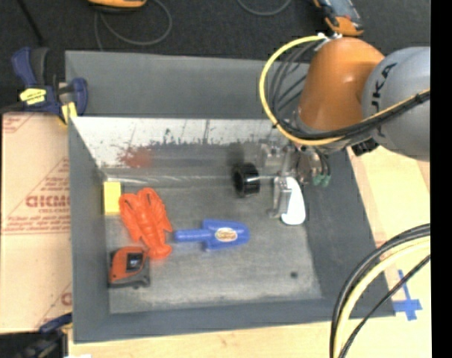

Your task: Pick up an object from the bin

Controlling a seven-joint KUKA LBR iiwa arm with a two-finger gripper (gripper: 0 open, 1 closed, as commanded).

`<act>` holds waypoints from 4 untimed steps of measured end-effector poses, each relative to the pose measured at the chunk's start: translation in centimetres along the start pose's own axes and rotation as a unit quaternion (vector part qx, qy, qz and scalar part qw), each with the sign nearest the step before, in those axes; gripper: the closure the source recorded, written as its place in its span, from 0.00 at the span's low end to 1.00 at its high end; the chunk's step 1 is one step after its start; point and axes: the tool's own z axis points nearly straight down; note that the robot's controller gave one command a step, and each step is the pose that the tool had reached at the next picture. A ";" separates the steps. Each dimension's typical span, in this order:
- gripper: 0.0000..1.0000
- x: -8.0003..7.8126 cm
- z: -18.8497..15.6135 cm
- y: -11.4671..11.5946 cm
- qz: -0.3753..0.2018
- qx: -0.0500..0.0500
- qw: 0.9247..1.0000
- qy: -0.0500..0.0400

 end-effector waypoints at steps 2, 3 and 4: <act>0.00 1.3 6.3 5.6 -0.025 0.001 1.000 -0.006; 0.00 2.4 8.6 7.7 -0.047 0.001 0.999 -0.001; 0.00 1.9 6.1 10.1 -0.047 -0.001 0.999 -0.005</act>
Offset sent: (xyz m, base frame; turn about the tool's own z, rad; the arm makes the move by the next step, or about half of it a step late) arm -0.0241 0.0922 -0.1053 -0.0792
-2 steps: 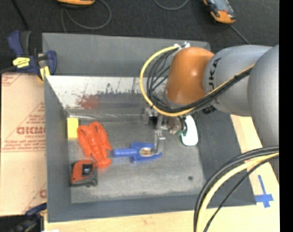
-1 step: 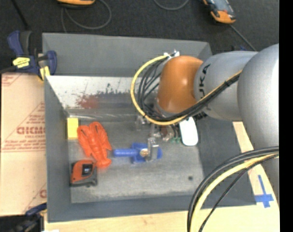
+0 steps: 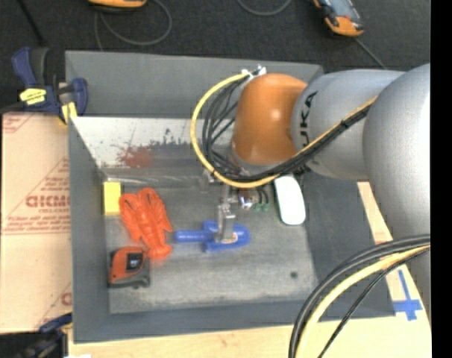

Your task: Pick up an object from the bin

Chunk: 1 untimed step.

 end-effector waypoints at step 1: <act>0.00 2.3 4.5 -1.0 -0.020 0.002 1.000 0.004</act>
Offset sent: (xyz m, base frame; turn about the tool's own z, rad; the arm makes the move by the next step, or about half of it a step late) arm -0.0193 -0.0038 -0.0439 0.1270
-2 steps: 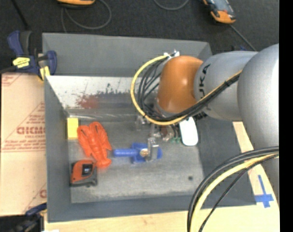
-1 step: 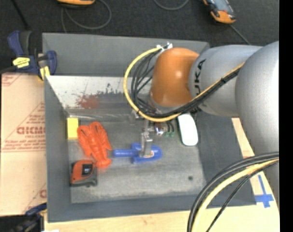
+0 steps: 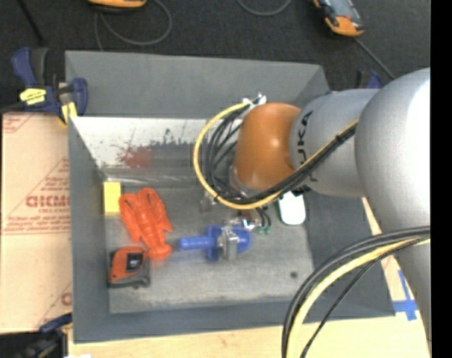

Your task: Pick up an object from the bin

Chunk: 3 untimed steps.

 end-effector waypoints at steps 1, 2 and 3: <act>1.00 -0.6 -0.3 0.8 0.083 -0.002 0.997 -0.004; 1.00 -0.6 -0.3 0.8 0.082 -0.002 0.997 -0.004; 1.00 -0.5 -0.7 0.8 0.082 -0.002 0.997 -0.002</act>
Offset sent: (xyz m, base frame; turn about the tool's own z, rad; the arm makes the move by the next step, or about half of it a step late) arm 0.0000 0.0000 0.0000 0.0000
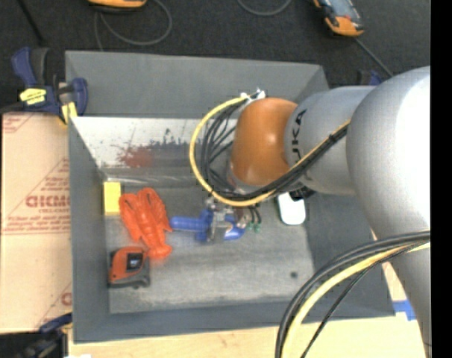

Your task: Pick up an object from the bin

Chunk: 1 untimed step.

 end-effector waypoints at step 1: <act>1.00 0.2 -2.0 0.0 0.000 0.000 1.000 0.004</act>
Offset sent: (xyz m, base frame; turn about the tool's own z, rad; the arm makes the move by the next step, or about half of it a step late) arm -0.0001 0.0002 0.0599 0.0000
